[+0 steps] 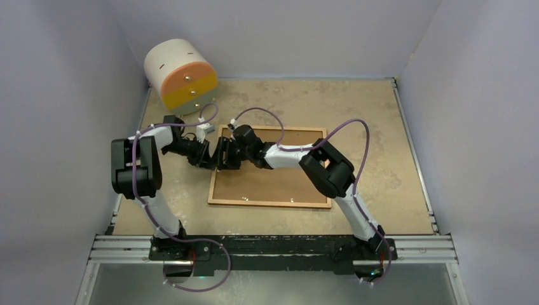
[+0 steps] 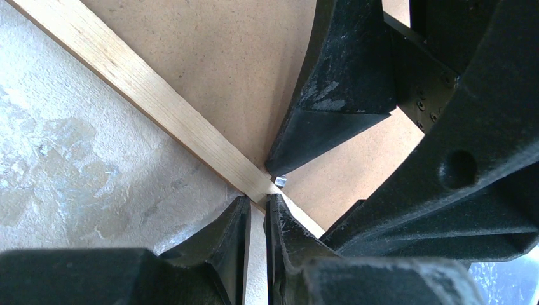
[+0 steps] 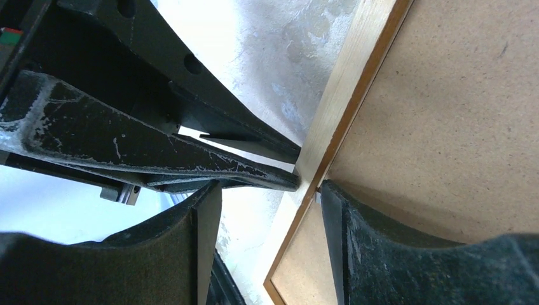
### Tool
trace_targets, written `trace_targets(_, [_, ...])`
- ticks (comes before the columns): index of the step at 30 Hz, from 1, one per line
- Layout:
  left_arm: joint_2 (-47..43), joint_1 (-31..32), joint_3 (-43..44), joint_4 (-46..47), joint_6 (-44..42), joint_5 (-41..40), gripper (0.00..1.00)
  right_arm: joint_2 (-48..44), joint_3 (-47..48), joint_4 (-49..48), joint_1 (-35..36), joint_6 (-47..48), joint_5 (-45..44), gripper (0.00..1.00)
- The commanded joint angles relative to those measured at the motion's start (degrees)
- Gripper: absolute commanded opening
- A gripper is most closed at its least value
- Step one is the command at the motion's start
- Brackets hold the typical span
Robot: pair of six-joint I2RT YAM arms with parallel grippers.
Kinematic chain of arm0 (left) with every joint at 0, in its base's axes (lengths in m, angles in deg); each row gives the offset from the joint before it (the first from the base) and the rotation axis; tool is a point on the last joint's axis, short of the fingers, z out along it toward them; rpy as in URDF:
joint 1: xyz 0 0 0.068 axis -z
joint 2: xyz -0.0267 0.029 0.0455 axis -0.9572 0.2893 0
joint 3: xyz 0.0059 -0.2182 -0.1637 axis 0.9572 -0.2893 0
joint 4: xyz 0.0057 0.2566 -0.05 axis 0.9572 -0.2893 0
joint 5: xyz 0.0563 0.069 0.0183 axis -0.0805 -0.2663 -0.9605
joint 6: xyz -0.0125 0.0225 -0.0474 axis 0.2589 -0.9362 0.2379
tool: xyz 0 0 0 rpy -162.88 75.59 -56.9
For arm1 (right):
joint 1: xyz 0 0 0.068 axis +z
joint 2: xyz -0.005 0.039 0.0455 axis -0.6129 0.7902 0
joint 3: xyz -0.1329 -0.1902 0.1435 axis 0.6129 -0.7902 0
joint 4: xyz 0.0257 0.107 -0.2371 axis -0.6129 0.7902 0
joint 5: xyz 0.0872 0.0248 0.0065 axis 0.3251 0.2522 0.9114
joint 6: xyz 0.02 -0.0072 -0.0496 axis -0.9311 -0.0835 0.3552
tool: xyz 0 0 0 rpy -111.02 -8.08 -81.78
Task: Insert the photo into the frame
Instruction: Install the photo frame at the center of the board.
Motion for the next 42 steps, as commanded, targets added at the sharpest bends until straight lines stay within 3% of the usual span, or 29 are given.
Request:
trace_targets(1, [1.4,0.4,-1.6,2.7,-4.8,-5.4,0.16,0.0,0.9,2.5,0.1,0.0,1.9,0.61])
trace_targets(8, [0.6,0.1,0.4,1.0,-5.2,-6.1,0.16,-5.4,1.6,5.0,-3.8,3.5,0.2,0.66])
trace_targets(16, [0.3,-0.2,1.6,-0.1,-5.2,-5.2,0.16,-9.9,-4.3,2.9,-4.9,3.4,-0.9,0.69])
trace_targets(23, [1.0,-0.2,0.1,0.8,-4.8,-5.0,0.15,-9.8,-10.5,-2.1,-1.7,-1.6,0.0,0.61])
trace_targets(42, [0.8,-0.2,0.0,1.1,-4.3,-5.2,0.15,-3.2,-4.0,0.3,1.9,1.1,-5.5,0.54])
